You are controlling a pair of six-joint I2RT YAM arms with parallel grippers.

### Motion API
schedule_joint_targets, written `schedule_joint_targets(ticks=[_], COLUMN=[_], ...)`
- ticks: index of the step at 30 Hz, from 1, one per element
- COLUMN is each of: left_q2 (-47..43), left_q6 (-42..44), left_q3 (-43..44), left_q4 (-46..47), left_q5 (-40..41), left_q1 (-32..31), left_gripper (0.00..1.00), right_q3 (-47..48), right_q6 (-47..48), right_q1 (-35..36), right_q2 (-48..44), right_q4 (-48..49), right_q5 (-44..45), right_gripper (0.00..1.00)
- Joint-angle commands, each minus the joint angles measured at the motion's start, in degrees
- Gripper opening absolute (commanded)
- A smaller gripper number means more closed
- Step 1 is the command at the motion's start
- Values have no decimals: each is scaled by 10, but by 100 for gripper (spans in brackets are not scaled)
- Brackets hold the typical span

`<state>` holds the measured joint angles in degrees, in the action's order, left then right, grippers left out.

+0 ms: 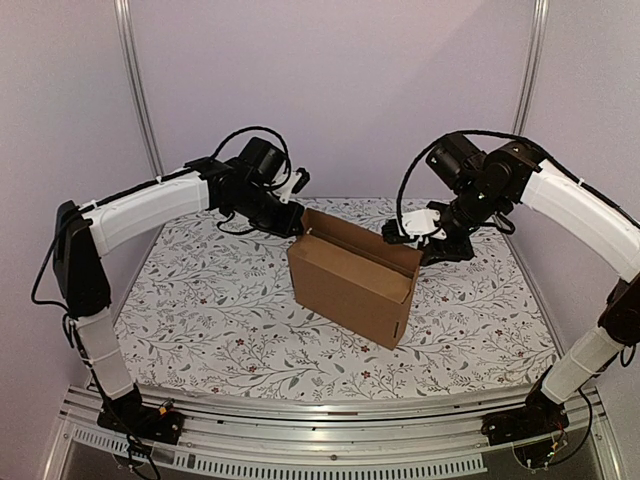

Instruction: Fold the paper box

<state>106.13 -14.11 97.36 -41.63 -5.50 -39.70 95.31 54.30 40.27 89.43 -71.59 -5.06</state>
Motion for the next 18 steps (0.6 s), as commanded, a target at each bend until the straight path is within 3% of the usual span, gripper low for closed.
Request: schedule_joint_targets(ticks=[1,18], left_q2=[-8,-65], left_q6=[0,10], left_q3=[-29,-132], left_q4=[-42,58], left_q5=[0,-3], left_q1=[-7,-8], left_gripper=[0,0], right_q3=[-2,-20], right_q6=[2,-17], right_q1=[16,65], right_q2=[-15,-14], right_q4=[-12,4], right_q5=[2,77], right_gripper=[27,26])
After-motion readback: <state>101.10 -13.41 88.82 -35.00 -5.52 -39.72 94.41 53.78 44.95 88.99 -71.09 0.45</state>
